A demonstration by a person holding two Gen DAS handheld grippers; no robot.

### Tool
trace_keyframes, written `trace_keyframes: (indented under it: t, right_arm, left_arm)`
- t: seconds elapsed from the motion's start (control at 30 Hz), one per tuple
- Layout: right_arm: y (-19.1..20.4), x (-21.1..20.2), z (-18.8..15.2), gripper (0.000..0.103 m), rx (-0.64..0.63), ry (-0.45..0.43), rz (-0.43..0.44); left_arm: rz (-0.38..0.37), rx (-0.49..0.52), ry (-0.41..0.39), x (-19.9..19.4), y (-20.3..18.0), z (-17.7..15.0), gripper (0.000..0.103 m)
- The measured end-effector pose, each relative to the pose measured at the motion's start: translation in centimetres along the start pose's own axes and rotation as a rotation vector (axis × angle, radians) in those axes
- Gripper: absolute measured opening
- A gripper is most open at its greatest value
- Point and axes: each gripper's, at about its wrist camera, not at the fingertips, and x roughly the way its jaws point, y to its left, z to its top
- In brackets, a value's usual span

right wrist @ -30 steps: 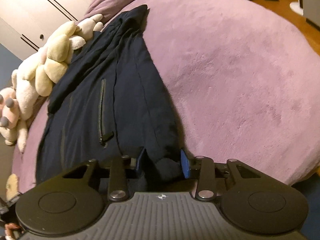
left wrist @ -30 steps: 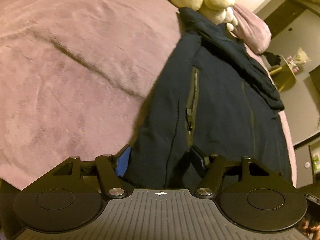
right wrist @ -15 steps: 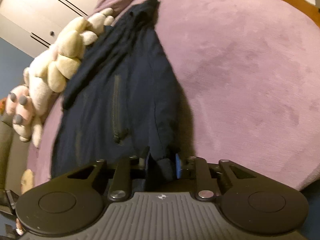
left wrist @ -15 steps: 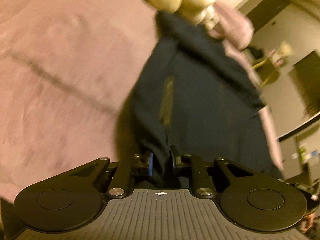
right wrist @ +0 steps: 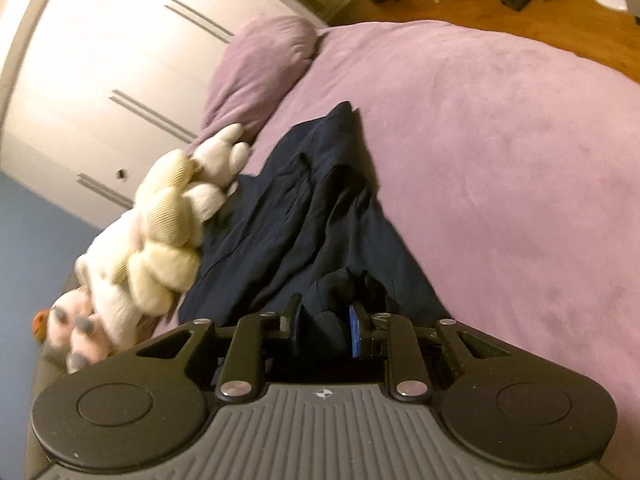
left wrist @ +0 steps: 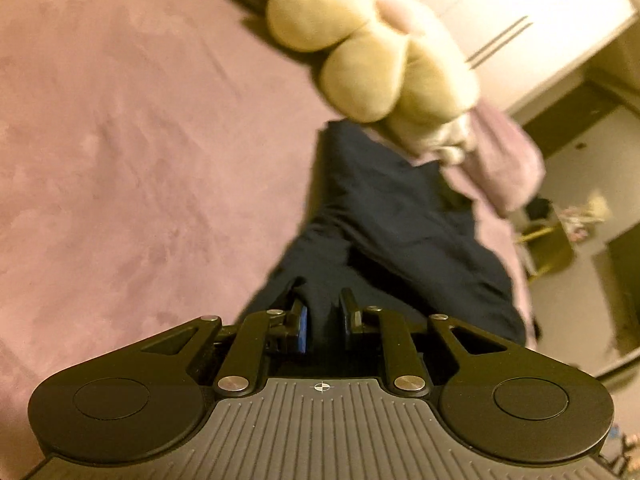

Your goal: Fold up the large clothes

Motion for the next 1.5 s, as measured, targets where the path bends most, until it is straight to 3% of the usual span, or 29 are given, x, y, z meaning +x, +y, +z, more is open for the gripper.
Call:
trace_keyframes:
  t: [0.2,0.4,0.47,0.53,0.57,0.6,0.67,0.8,0.87,0.93,1.03,1.1,1.17,1.23,1.27,1.3,1.37,1.5]
  right_arm:
    - [0.7,7.4,1.2,0.023,-0.005,0.046,-0.133]
    - [0.2,8.8,1.5,0.024,-0.015,0.052,-0.12]
    - [0.0,7.3,1.9,0.029,-0.005,0.021,-0.069]
    - [-0.1,4.9,2.1,0.045,-0.013,-0.063,-0.023]
    - [-0.3,3.5,2.1,0.063,-0.015,-0.119,-0.006]
    - [-0.7,2.2,2.2,0.073,-0.016,-0.165,0.019]
    - [-1.6,1.3,2.4,0.073,-0.008,-0.156,0.069]
    - [-1.3,2.3,1.6,0.073,-0.155,-0.096,-0.047]
    - [-0.4,3.7,0.8,0.072,-0.243,-0.075,-0.096]
    - [0.6,4.7,0.2,0.07,-0.317,-0.064,-0.128]
    - [2.1,6.0,-0.4,0.062,-0.428,-0.04,-0.158]
    - [2.7,6.8,-0.7,0.053,-0.498,-0.031,-0.173]
    - [3.4,7.1,-1.1,0.042,-0.556,-0.031,-0.196]
    - [3.9,6.9,-1.5,0.028,-0.602,-0.043,-0.213]
    - [4.1,6.8,-1.9,0.016,-0.627,-0.054,-0.228]
    - [4.4,6.5,-2.1,0.012,-0.644,-0.062,-0.238]
    - [4.9,5.8,-2.5,0.01,-0.667,-0.088,-0.236]
    - [6.4,3.1,-2.9,0.009,-0.704,-0.202,-0.198]
  left_arm:
    - [0.072,-0.038,0.036,6.0,0.8,0.9,0.022]
    - [-0.003,-0.075,0.032,5.1,1.6,1.8,0.027]
    - [-0.028,-0.092,-0.009,3.7,1.9,2.0,0.039]
    - [-0.013,-0.069,-0.109,1.8,1.8,2.2,0.06]
    - [-0.002,-0.041,-0.174,0.7,1.7,2.4,0.065]
    - [-0.005,-0.015,-0.217,-0.1,1.5,2.5,0.07]
    - [-0.029,0.027,-0.241,-0.7,1.3,2.5,0.09]
    - [-0.031,0.169,-0.137,1.6,0.0,1.6,0.096]
    - [0.013,0.221,-0.097,3.0,-0.6,1.0,0.096]
    - [0.003,0.233,-0.058,4.1,-0.9,0.7,0.096]
    - [0.023,0.273,-0.067,4.8,-1.3,0.4,0.096]
    - [0.043,0.295,-0.061,5.2,-1.4,0.5,0.09]
    - [0.052,0.307,-0.046,5.4,-1.5,0.6,0.066]
    - [0.056,0.321,-0.021,5.8,-1.7,0.4,0.05]
    - [0.06,0.335,-0.022,5.7,-1.9,0.2,0.039]
    - [0.055,0.351,-0.03,5.4,-2.3,0.0,0.033]
    - [0.056,0.378,-0.054,4.6,-3.0,-0.5,0.025]
    - [0.001,0.395,-0.116,1.5,-4.7,0.3,0.021]
